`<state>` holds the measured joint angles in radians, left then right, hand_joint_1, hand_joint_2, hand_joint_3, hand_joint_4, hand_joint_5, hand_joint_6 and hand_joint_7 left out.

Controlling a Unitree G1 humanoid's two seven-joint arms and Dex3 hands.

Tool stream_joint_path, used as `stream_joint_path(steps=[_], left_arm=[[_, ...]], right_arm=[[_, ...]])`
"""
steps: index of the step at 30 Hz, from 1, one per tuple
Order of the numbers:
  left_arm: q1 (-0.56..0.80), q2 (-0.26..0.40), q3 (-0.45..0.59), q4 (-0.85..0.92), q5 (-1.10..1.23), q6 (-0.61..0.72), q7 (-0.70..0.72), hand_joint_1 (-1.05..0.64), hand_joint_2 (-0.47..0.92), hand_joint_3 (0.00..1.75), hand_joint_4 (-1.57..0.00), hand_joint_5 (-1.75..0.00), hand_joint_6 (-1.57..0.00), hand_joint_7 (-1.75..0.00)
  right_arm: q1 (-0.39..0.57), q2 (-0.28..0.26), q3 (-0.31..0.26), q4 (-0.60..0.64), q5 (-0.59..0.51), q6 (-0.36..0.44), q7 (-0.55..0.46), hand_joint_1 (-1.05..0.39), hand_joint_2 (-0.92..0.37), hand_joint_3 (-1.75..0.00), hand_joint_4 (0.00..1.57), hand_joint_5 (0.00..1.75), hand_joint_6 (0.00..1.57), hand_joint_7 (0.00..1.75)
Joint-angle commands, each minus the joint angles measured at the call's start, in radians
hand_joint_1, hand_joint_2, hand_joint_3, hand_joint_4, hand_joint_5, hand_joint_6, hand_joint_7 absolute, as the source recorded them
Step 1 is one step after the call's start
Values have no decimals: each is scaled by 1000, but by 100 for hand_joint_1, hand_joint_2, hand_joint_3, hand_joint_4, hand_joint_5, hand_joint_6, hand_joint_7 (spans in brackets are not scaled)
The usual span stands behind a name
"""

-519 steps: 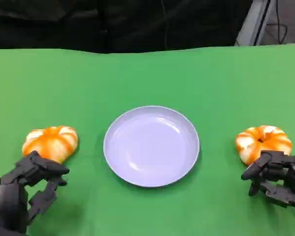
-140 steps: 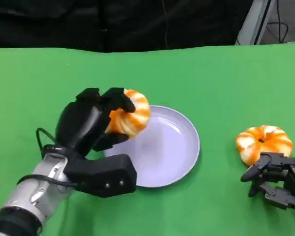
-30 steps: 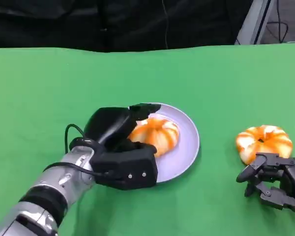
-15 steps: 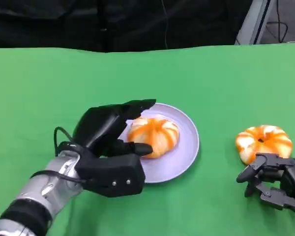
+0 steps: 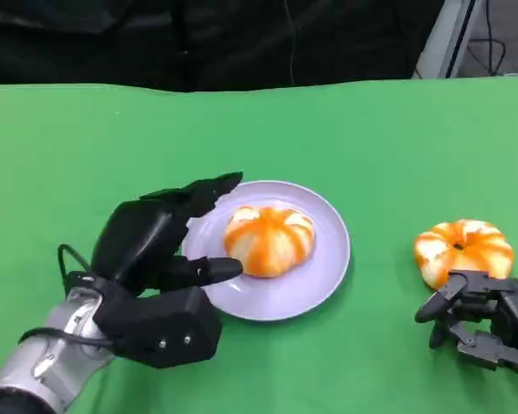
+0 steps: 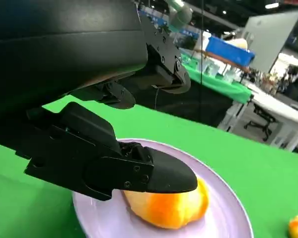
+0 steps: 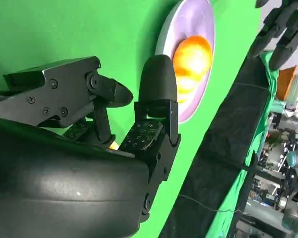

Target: Grasp the bread from the table and place it into the plate.

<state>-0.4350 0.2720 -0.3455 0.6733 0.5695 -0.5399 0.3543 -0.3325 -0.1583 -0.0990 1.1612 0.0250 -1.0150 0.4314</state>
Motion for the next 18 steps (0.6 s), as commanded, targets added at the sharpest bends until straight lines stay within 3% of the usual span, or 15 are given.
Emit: stream_joint_path(steps=[1,9,18], left_arm=[[57,17,56,-21,-50,-63,25,-85,92,33,-56,-2,-44,-2],[128,27,131,-85,-72,-88,24,-81,92,33,-58,-2,-47,-2],[188,8,209,-76,-153,-217,40,-75,92,26,-65,-3,-55,-3]], right_arm=[[7,-15,-11,-1,15,1,4,8,-81,-69,88,138,93,99],[6,-17,-10,0,13,7,3,8,-82,-68,88,139,93,100],[2,-19,-15,6,24,8,20,8,-83,-65,89,138,93,99]])
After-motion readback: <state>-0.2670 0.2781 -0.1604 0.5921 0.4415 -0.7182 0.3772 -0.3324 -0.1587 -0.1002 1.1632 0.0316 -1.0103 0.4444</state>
